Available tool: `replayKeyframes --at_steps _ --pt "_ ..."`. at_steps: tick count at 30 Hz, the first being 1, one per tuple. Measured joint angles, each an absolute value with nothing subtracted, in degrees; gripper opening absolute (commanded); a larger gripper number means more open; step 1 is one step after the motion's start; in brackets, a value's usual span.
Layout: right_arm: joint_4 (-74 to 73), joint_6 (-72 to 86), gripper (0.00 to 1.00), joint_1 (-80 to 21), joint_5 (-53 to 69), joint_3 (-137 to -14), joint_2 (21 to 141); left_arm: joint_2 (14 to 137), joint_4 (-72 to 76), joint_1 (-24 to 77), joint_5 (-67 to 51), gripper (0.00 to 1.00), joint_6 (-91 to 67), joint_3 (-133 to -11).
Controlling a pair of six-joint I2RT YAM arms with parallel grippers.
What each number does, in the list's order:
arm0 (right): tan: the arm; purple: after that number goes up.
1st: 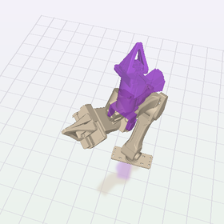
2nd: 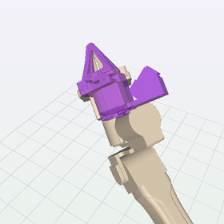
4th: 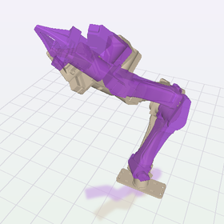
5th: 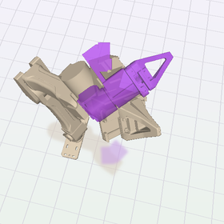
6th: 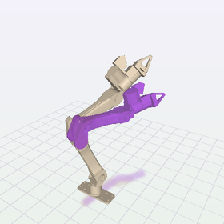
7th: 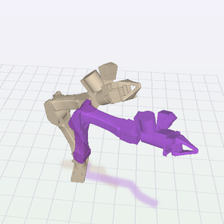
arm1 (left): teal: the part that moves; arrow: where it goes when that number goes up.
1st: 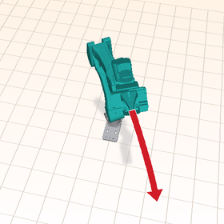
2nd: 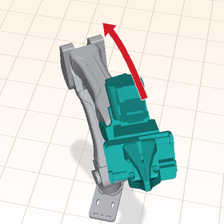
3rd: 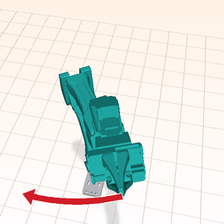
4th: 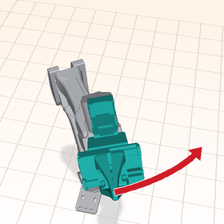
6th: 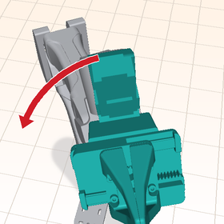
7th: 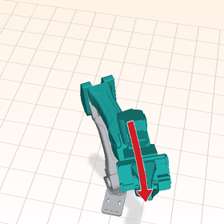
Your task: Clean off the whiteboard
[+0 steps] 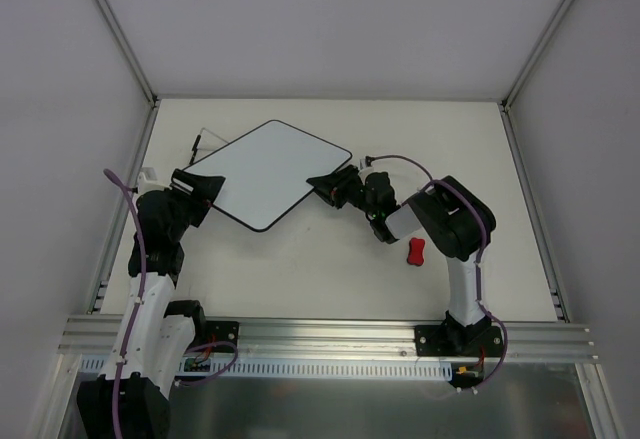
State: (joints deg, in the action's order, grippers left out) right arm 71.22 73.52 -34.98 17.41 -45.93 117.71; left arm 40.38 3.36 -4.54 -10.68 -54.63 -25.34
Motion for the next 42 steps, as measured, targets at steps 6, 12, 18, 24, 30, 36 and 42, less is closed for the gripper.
replayKeyframes --at_steps 6,12,18,24,30,36,42 --pt "70.7 75.4 0.00 -35.0 17.5 -46.4 117.6 40.5 3.4 -4.6 -10.7 0.71 -60.1 -25.3" --pt "70.4 76.5 0.00 -35.0 17.5 -47.7 117.3 42.6 3.4 -4.6 -13.3 0.72 -64.1 -25.3" --pt "70.4 76.9 0.01 -35.0 18.1 -48.2 117.2 43.9 3.3 -4.5 -15.4 0.63 -68.1 -24.3" --pt "70.4 77.6 0.00 -35.1 18.4 -48.2 117.1 44.3 3.4 -4.5 -15.1 0.56 -72.5 -24.1" --pt "70.4 78.1 0.00 -35.5 18.5 -48.2 117.1 46.8 3.9 -4.5 -14.6 0.38 -75.8 -24.1" --pt "70.4 79.2 0.00 -35.6 18.7 -48.2 117.1 47.9 5.2 -4.5 -14.5 0.07 -77.5 -24.0" --pt "69.2 80.9 0.06 -35.7 19.4 -48.2 117.1 47.4 8.5 -4.5 -14.7 0.00 -78.9 -23.9"
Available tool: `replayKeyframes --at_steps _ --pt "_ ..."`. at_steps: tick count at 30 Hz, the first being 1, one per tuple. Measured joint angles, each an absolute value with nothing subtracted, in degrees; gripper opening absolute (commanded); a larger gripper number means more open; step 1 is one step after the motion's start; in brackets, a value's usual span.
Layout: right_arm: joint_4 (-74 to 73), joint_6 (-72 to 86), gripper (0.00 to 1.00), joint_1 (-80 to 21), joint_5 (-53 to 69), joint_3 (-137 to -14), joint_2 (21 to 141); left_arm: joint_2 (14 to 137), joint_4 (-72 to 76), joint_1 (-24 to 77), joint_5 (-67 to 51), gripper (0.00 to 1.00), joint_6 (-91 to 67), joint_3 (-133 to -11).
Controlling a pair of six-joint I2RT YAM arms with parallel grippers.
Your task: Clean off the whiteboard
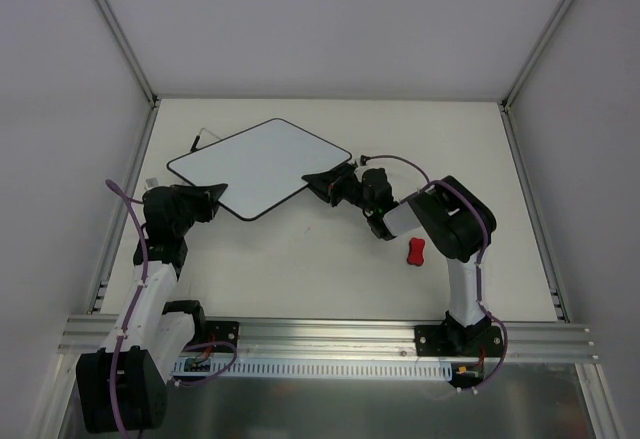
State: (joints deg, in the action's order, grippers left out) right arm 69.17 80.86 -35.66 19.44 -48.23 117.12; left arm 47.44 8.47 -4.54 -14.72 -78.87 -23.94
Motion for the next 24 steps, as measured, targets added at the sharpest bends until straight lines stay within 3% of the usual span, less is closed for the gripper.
replayKeyframes --at_steps 2,5,6,9,12,15,24 --pt "69.1 81.0 0.13 -35.7 19.6 -48.2 117.1 47.4 8.4 -4.5 -14.7 0.00 -78.8 -23.9" --pt "69.2 80.2 0.43 -35.7 20.4 -48.1 117.1 46.9 8.5 -4.5 -14.6 0.00 -78.2 -23.9" --pt "69.7 79.4 0.59 -35.8 21.6 -47.9 117.0 46.8 8.7 -4.4 -14.5 0.00 -77.3 -23.9" --pt "71.3 77.3 0.80 -36.9 24.9 -47.2 115.7 46.8 8.8 -4.4 -14.5 0.00 -74.9 -23.9" --pt "72.5 75.6 0.92 -37.7 27.8 -46.1 113.6 46.8 9.4 -4.4 -14.5 0.00 -72.5 -24.1" --pt "73.5 74.2 0.99 -37.5 30.3 -44.6 111.7 46.5 9.9 -4.4 -14.3 0.00 -70.3 -24.4" --pt "74.3 72.0 0.99 -34.9 40.4 -37.3 109.6 45.5 12.6 -4.1 -11.6 0.00 -62.7 -27.0"
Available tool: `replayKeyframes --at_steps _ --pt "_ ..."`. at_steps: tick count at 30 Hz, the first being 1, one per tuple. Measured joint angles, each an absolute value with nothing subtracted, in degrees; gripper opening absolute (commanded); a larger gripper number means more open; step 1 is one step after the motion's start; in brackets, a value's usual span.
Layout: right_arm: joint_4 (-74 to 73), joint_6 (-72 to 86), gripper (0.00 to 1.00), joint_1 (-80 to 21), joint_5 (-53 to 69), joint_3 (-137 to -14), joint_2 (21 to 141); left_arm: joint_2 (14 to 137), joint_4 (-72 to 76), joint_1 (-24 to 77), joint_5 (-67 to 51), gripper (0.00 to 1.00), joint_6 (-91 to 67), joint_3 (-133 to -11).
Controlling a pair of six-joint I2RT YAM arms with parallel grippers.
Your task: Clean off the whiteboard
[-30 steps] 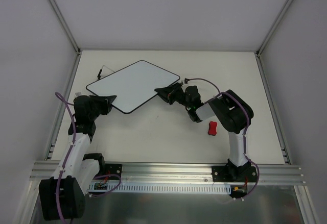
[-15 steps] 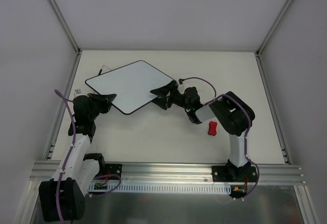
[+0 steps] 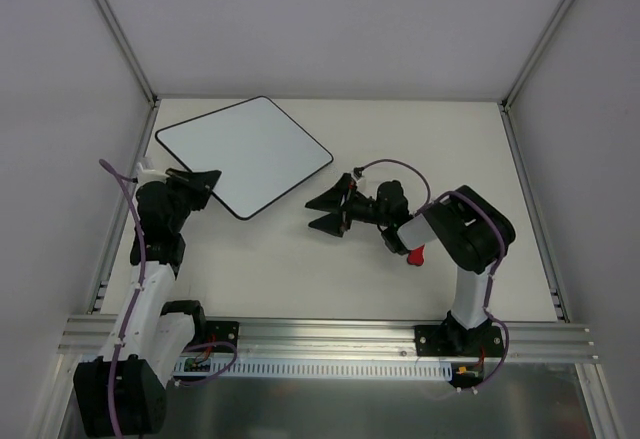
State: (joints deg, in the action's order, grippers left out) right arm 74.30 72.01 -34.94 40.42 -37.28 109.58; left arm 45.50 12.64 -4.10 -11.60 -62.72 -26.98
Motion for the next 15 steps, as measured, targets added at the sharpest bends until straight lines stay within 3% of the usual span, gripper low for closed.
replayKeyframes --at_steps 11,15 --pt "73.6 65.6 0.99 -30.7 49.8 -30.4 108.4 46.9 22.5 -4.1 -7.9 0.00 -51.3 -32.3" --pt "62.0 53.4 0.99 -29.3 48.9 -31.8 99.9 48.2 23.9 -4.1 -7.4 0.00 -46.5 -35.5"
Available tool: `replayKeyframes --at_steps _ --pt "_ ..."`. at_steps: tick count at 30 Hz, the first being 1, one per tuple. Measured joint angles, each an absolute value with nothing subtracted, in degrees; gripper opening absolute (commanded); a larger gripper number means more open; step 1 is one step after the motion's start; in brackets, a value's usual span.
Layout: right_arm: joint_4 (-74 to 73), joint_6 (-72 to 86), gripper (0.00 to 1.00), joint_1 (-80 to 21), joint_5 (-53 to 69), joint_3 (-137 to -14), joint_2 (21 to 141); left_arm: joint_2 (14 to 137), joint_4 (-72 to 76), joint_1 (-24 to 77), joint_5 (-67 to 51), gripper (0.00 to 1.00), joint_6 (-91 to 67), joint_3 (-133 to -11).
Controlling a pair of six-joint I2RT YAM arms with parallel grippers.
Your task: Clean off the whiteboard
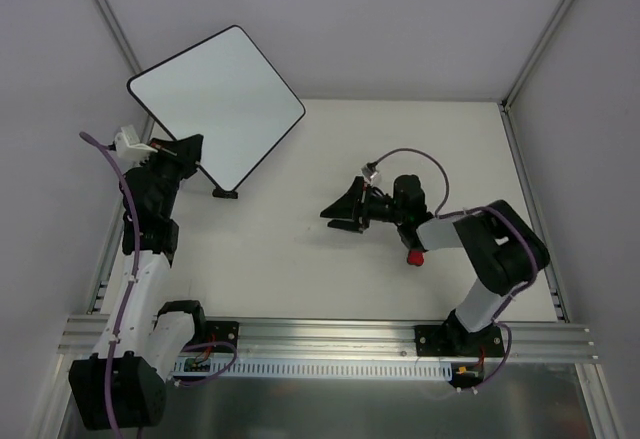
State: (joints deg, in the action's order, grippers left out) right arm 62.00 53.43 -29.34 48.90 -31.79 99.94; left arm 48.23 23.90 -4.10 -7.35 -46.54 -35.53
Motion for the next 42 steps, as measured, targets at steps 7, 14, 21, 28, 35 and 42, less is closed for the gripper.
replayKeyframes --at_steps 7,14,21,28,35,42 --pt "29.4 24.1 0.99 -28.9 37.3 -45.1 84.4 49.6 25.6 -4.1 -6.9 0.00 -39.2 -37.8" --pt "13.5 9.2 0.99 -27.8 27.0 -47.0 78.8 50.5 25.8 -4.1 -4.8 0.00 -31.2 -37.8" --pt "8.1 5.7 0.99 -27.4 26.1 -47.0 78.8 52.4 28.3 -4.1 -1.0 0.00 -26.5 -37.7" --pt "7.1 5.0 0.99 -27.1 26.5 -47.0 79.0 54.2 31.0 -4.1 1.7 0.00 -23.0 -37.0" --pt "6.9 5.1 0.99 -26.7 27.9 -47.0 80.6 57.0 34.9 -4.1 3.4 0.00 -21.1 -37.0" --pt "6.9 5.1 0.99 -26.1 28.6 -47.0 80.6 57.9 36.7 -4.1 4.2 0.00 -19.7 -36.8"
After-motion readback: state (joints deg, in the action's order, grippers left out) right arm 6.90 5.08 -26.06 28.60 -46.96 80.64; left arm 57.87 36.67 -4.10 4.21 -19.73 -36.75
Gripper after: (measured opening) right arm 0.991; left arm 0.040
